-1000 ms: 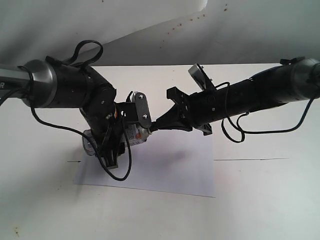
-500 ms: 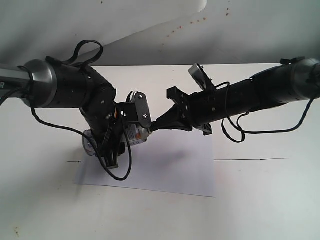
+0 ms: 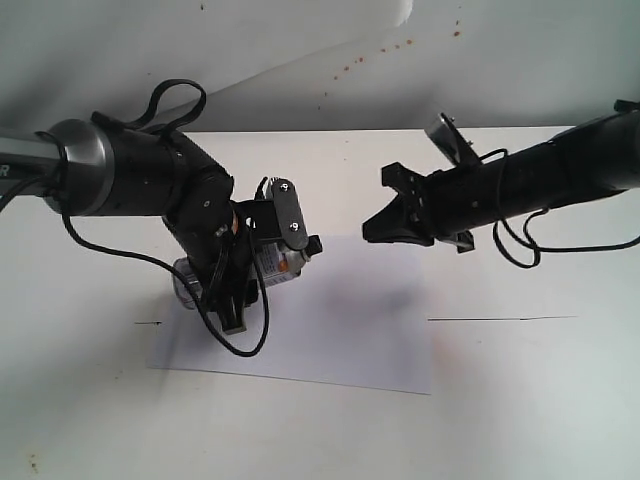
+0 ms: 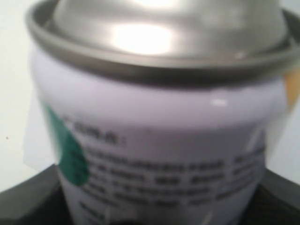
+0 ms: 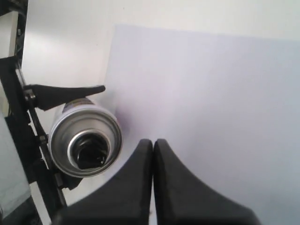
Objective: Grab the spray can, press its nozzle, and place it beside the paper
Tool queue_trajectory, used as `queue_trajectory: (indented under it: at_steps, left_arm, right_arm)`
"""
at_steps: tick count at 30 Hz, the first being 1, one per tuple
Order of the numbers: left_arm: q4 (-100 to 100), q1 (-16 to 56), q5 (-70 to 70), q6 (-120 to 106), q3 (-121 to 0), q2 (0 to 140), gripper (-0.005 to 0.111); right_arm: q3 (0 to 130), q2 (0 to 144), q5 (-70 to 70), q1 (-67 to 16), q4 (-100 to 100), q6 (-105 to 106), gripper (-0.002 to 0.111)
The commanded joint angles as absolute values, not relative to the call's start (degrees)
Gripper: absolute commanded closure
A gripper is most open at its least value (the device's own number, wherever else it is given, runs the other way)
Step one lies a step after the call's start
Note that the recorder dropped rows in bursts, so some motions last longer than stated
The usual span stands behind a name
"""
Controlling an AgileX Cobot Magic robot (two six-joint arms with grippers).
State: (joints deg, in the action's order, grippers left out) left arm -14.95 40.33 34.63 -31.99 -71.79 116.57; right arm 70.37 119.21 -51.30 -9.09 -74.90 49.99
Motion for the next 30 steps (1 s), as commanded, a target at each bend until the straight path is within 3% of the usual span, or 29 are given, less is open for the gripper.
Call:
queue_trajectory:
  at_steps: [1,14,30]
  left_arm:
    - [-14.47,40.57,32.99,-30.15,-72.33,115.58,0.107]
    - [-14.26,40.57,24.7,-26.15,-72.33,108.06,0.107]
    - [-4.32,40.57,18.27,-25.36,-72.33,106.62,0.107]
  right_arm:
    - [68.37,115.24,-46.92,-7.93,-72.5,51.01,0.108]
    - [45.95,87.2,-8.7,-7.93,-70.42,63.14,0.108]
    - [37.52,42.58,4.37,-7.93,-68.08,70.68,0.108]
